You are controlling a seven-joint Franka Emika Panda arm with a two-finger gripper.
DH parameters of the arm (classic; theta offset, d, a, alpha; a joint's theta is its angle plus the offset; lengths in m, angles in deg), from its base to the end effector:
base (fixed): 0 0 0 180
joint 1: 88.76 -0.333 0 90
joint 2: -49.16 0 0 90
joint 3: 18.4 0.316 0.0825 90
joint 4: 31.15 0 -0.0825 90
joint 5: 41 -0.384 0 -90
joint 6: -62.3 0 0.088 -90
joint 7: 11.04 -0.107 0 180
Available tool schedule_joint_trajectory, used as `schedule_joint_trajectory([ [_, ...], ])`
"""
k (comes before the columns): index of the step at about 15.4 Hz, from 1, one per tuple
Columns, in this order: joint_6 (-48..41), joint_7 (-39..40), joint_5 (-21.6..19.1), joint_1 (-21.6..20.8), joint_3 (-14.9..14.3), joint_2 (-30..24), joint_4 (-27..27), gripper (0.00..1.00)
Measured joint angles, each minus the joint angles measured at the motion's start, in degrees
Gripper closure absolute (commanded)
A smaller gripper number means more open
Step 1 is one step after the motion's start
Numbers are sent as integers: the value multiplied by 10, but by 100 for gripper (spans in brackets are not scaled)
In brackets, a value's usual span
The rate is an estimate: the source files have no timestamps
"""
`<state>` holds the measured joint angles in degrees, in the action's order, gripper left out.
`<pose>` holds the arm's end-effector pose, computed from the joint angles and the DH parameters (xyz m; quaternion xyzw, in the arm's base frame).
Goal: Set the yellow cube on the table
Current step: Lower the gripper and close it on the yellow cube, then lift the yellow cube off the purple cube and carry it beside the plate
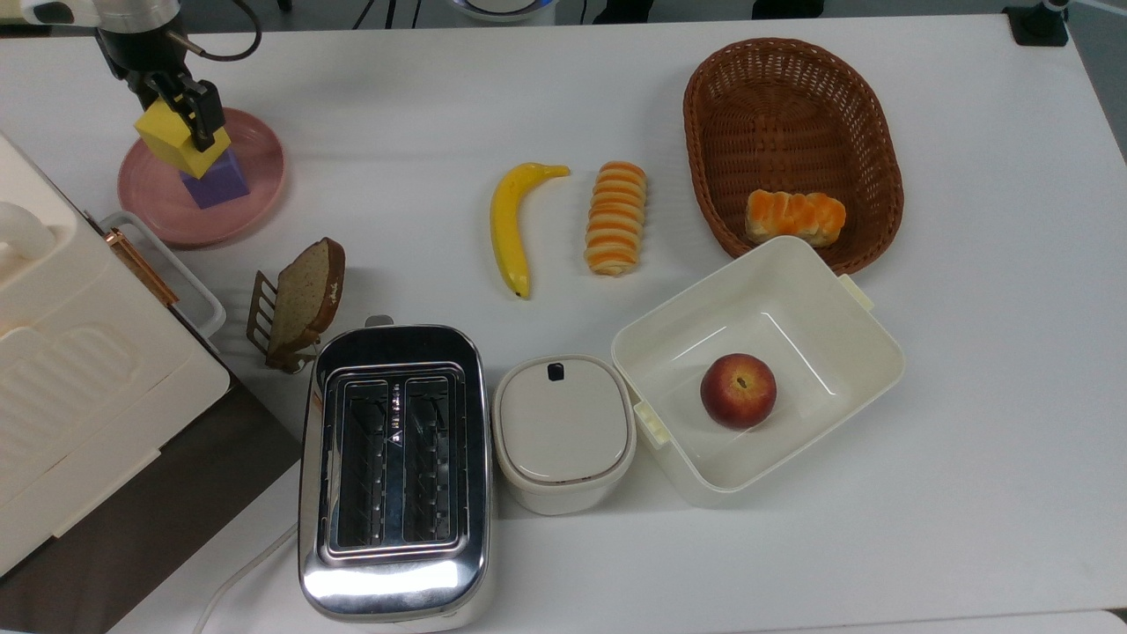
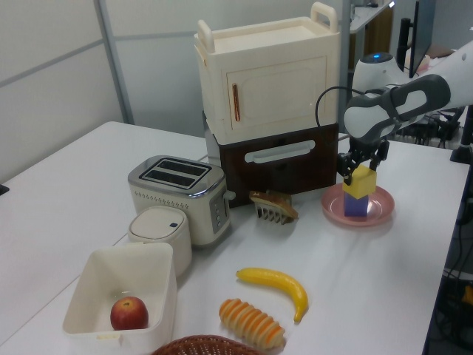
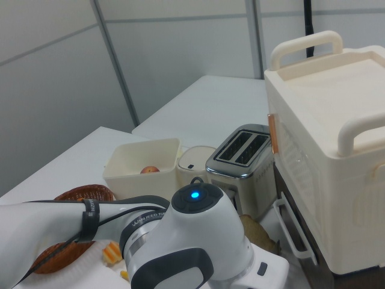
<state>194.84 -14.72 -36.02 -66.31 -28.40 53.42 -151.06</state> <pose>0.4827 -0.3076 0.4023 0.9556 -0.2826 0.0609 0.0574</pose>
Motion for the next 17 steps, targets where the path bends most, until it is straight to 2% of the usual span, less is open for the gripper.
schedule_joint_trajectory([
  [10,2,7,1,-1,1,-5,1,81],
  [14,-13,7,1,-15,6,-45,4,80],
  [17,-50,7,1,-51,9,-82,3,79],
])
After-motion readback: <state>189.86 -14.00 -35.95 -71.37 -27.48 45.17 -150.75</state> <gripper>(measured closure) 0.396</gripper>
